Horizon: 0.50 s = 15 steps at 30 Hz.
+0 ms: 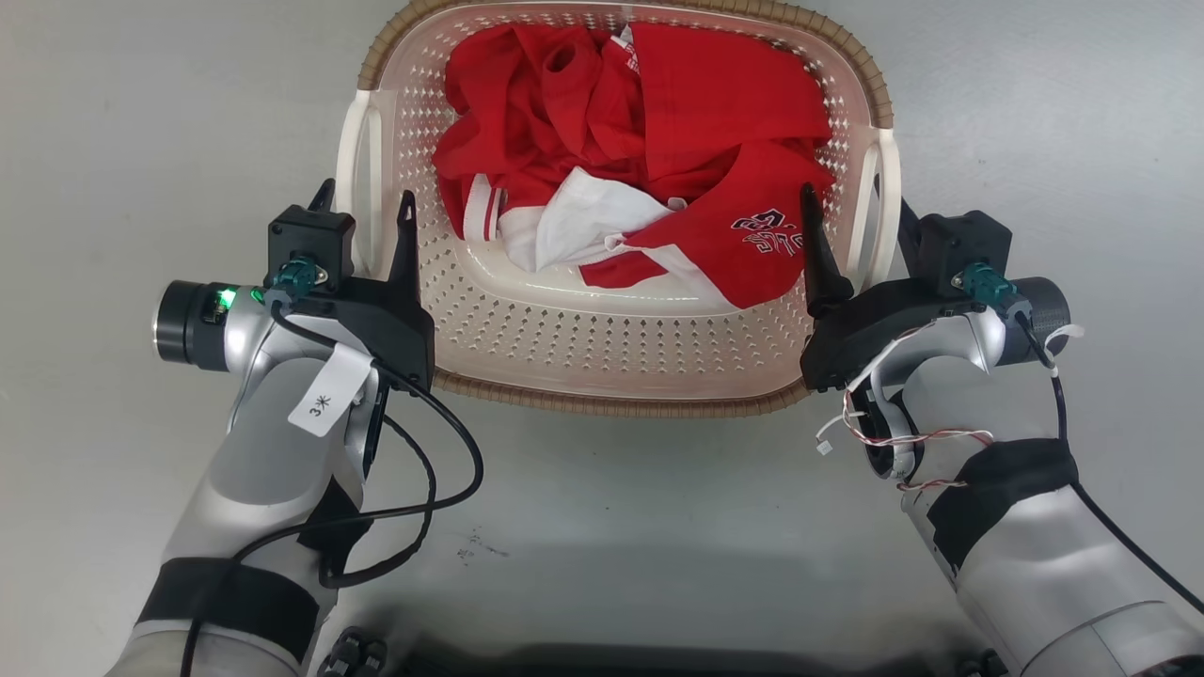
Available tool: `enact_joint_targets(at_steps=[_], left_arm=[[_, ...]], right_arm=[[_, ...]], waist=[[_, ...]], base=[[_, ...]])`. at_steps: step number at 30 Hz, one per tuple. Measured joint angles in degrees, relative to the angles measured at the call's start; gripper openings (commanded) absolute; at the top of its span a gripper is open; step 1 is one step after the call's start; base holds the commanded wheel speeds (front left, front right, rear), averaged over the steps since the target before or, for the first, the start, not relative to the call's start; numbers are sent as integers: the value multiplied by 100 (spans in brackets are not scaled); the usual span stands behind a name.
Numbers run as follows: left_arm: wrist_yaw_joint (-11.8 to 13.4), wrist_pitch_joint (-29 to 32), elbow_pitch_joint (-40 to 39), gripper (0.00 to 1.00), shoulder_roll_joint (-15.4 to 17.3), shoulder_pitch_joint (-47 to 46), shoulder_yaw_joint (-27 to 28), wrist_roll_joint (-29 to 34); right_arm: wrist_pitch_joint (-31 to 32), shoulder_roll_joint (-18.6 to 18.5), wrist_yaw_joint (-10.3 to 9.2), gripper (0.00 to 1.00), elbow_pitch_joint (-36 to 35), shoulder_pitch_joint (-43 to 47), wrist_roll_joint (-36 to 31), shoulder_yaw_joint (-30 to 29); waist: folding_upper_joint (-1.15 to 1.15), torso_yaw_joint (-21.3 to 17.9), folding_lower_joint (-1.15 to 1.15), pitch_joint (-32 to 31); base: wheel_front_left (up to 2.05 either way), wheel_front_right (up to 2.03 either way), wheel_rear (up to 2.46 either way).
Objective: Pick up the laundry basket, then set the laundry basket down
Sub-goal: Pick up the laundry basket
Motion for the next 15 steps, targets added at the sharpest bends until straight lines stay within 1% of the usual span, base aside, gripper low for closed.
enact_joint_targets(at_steps=[5,15], left_arm=[[-1,0,147,100,-2,-41,-105,-149],[3,3,233,100,-7,-55,-486,-532]], right_arm=[[0,-1,-11,100,210,-174,166,140],[7,-1,-38,100,550,-341,498,413]], waist=[[0,-1,0,11],[0,-20,0,-12]], base=[[0,0,0],[0,0,0]])
